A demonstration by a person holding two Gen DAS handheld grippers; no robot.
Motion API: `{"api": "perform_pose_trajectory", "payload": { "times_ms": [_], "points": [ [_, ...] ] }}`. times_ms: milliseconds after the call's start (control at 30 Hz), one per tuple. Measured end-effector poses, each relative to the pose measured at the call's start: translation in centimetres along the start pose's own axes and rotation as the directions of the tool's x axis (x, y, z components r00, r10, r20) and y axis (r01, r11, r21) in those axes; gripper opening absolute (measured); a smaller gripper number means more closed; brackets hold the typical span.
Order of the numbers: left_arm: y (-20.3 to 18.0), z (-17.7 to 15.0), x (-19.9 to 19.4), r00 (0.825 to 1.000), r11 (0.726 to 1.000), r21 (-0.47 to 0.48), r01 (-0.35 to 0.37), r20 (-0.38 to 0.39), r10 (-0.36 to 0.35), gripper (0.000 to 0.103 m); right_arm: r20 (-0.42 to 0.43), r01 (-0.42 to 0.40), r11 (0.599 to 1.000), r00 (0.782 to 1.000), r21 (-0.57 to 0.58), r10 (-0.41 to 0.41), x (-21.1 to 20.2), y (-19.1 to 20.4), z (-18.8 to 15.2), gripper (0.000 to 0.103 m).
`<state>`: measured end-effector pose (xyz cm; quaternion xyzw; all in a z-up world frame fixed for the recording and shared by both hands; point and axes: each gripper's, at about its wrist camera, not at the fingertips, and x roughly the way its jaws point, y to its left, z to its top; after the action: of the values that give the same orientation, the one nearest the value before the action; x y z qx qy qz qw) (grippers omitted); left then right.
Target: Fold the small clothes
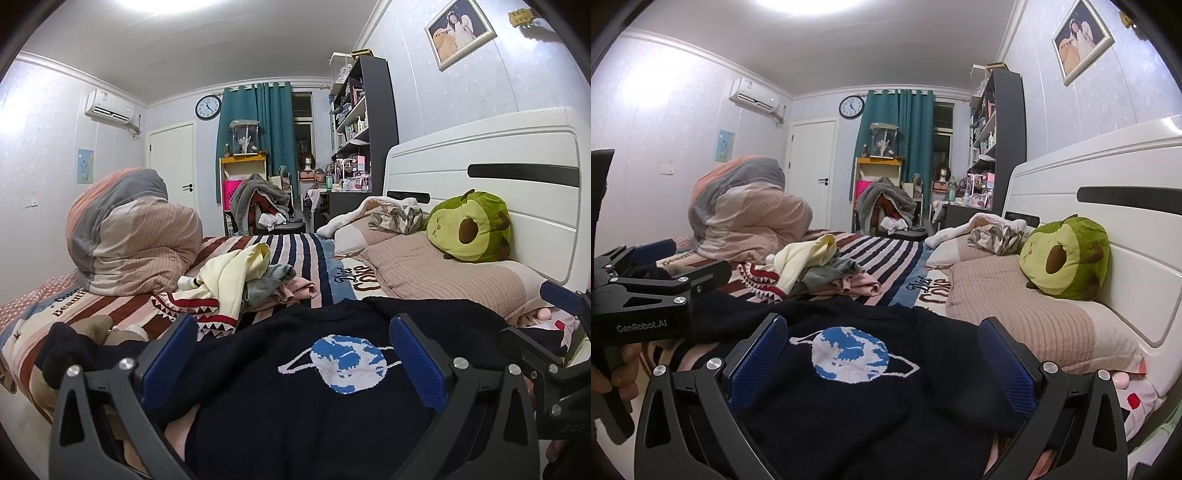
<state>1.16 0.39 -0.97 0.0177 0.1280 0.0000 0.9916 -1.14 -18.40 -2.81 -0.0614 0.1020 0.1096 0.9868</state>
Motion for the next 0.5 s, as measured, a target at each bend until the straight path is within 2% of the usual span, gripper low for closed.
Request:
{"api": "perform_pose_trajectory", "payload": {
  "times_ms": [500],
  "points": [
    [0.24, -0.01, -0.03, 1.0, 1.0, 0.0, 0.0, 0.003, 0.0, 0.102, -0.001, -0.003, 1.0, 1.0, 0.002, 0.003, 0.03, -0.01, -0.02, 0.102]
  ]
}}
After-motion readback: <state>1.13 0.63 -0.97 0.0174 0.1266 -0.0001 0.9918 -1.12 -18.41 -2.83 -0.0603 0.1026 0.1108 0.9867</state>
